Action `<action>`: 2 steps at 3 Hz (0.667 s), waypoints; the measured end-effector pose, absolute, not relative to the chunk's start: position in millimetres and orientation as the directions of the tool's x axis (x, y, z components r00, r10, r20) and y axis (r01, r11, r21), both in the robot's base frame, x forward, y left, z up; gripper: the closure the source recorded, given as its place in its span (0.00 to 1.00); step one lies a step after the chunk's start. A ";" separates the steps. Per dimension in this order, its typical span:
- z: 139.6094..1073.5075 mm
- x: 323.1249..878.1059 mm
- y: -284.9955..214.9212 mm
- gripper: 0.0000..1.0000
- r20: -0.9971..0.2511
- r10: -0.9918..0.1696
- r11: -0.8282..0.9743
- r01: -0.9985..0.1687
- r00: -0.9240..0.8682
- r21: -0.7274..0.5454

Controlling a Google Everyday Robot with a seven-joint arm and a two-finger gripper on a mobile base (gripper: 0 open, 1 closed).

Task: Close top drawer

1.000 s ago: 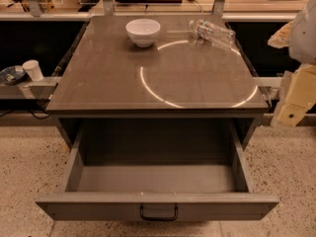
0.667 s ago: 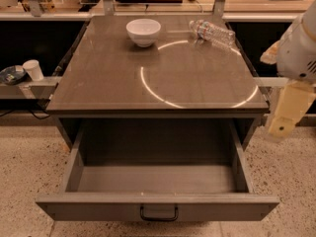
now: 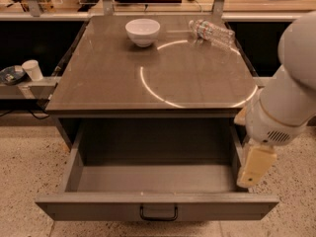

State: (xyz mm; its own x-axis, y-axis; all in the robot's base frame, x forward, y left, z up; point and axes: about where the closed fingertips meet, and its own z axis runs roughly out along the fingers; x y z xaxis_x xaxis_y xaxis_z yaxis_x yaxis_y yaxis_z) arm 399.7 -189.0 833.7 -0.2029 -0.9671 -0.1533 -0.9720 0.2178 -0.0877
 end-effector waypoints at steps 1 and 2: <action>784.1 371.5 -175.0 0.43 -0.152 -0.974 0.178 -0.983 -0.171 -0.037; 753.5 350.0 -162.7 0.66 -0.159 -0.978 0.135 -0.991 -0.134 0.005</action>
Offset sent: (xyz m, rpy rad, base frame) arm -0.0753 0.0407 -0.1191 0.0417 0.1437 0.1398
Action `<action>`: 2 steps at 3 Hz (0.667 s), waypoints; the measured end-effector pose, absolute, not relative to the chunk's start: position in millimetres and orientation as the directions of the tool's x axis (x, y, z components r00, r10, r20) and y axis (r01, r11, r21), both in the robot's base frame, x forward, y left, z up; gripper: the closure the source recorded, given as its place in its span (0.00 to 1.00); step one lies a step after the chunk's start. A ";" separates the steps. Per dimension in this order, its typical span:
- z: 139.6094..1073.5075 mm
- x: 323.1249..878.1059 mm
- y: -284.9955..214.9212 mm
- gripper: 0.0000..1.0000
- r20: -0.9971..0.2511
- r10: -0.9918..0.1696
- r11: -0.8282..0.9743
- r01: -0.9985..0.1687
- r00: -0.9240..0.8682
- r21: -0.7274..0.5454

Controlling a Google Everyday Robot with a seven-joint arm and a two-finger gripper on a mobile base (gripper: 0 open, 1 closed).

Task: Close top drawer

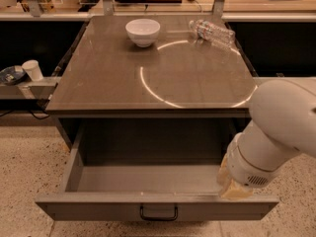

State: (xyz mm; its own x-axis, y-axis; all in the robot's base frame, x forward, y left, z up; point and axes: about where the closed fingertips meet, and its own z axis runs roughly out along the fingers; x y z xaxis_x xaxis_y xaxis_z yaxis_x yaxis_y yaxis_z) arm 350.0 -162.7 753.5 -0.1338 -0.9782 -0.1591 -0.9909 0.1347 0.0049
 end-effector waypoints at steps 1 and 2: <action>736.2 329.6 -157.1 0.89 -0.164 -0.980 0.101 -0.993 -0.109 0.053; 720.1 313.3 -148.4 1.00 -0.183 -0.979 0.071 -0.993 -0.086 0.091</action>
Offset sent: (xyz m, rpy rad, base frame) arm -0.0575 0.0253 -0.0560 0.0675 0.1363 0.1016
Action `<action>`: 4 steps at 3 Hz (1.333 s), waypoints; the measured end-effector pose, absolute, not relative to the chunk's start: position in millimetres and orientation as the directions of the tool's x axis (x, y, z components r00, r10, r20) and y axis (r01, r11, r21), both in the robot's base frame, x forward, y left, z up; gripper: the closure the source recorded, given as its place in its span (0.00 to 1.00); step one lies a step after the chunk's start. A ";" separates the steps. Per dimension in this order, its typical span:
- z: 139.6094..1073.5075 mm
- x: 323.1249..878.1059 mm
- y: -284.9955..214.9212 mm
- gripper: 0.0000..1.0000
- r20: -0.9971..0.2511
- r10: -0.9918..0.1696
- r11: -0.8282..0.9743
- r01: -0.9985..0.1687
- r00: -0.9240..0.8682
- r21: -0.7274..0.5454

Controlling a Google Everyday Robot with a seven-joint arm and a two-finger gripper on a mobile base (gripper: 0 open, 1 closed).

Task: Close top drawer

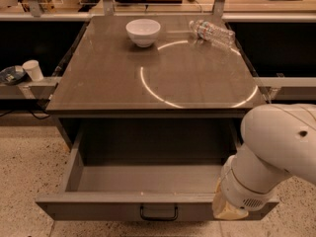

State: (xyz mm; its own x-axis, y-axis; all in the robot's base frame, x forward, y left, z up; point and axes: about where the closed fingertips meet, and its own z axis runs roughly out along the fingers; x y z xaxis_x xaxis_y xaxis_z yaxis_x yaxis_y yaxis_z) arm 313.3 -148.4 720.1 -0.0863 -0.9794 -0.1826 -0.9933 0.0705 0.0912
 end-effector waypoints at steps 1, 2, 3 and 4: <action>703.8 303.5 -141.7 1.00 -0.195 -0.978 0.056 -0.992 -0.078 0.115; 690.7 301.9 -136.7 1.00 -0.204 -0.976 0.056 -0.992 -0.078 0.110; 679.6 306.4 -133.5 1.00 -0.211 -0.973 0.074 -0.994 -0.090 0.081; 672.7 310.6 -131.0 1.00 -0.200 -0.975 0.090 -0.995 -0.098 0.047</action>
Offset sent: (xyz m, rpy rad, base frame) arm -0.0119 0.0186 -0.0486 0.0399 0.0112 0.0103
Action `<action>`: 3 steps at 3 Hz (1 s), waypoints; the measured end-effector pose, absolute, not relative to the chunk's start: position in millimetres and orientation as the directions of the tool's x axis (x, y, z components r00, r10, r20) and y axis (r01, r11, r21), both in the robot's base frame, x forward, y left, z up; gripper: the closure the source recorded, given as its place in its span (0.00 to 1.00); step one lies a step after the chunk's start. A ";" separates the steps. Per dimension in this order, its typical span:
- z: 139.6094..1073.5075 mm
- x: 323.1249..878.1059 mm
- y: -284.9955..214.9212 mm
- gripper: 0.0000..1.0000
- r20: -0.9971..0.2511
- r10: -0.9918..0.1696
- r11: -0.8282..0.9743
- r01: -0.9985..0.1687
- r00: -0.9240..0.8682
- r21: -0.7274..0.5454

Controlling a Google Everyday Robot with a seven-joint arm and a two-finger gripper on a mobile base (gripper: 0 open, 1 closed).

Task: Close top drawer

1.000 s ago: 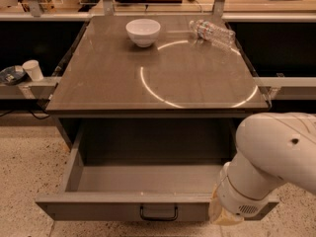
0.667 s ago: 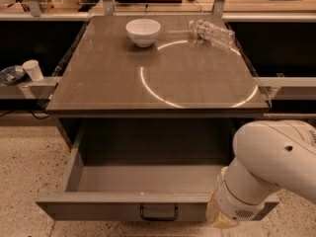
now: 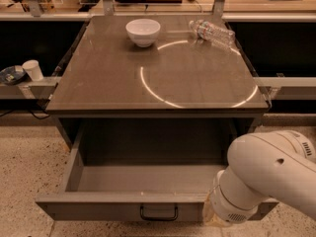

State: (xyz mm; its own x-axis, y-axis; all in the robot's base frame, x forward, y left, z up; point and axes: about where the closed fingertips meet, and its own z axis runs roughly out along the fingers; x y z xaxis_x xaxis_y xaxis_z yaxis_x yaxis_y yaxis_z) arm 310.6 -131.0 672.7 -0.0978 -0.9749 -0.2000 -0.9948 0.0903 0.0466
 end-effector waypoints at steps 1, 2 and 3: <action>663.6 311.8 -129.7 1.00 -0.186 -0.976 0.114 -0.993 -0.116 0.020; 650.7 309.9 -130.7 1.00 -0.164 -0.979 0.122 -0.992 -0.123 0.013; 649.3 309.7 -131.0 0.84 -0.161 -0.979 0.124 -0.992 -0.124 0.012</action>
Offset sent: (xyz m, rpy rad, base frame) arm -0.0024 -0.0010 -0.0398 -0.0647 -0.0310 -0.0410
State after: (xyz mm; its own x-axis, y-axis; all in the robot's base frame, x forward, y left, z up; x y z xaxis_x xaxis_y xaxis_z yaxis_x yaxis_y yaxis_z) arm 309.7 -131.0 649.3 -0.1239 -0.9791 -0.1615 -0.9923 0.1237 0.0117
